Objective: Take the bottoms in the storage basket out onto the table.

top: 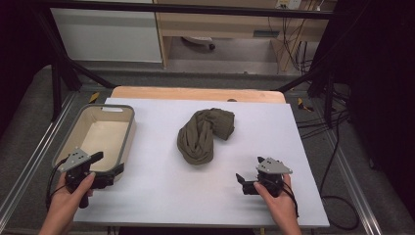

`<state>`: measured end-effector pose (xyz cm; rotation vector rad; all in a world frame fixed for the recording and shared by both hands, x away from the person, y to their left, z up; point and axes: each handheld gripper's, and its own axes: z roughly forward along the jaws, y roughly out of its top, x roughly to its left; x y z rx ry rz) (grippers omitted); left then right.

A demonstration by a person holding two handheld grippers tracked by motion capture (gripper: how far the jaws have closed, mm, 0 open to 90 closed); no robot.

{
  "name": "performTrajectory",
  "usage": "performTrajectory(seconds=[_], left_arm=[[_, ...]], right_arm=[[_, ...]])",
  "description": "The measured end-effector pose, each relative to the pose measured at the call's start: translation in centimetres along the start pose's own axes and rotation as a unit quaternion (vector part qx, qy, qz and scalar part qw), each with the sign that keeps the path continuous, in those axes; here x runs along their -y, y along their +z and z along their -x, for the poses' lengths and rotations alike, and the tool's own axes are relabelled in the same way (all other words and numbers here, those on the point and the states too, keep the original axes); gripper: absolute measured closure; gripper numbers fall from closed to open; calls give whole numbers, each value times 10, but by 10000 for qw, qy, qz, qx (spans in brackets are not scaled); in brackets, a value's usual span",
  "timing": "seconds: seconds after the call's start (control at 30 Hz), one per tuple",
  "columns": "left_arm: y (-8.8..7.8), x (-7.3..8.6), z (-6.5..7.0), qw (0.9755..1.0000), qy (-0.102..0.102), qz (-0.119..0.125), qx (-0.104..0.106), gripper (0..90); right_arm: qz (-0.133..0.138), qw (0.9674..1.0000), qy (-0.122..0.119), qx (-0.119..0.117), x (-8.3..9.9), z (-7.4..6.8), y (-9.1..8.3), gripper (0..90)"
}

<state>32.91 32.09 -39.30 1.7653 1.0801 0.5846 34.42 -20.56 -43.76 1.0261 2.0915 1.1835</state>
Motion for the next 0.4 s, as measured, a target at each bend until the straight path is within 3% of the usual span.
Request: performTrajectory(seconds=[0.2, 0.4], left_arm=[[2, 6, 3, 9999, -20, -58, 93, 73], [5, 6, 6, 10000, -20, -97, 10, 75]], right_arm=[[-99, 9999, 66, 33, 2, 1, 2, 24], [-239, 9996, 140, 90, 6, 5, 5, 19]])
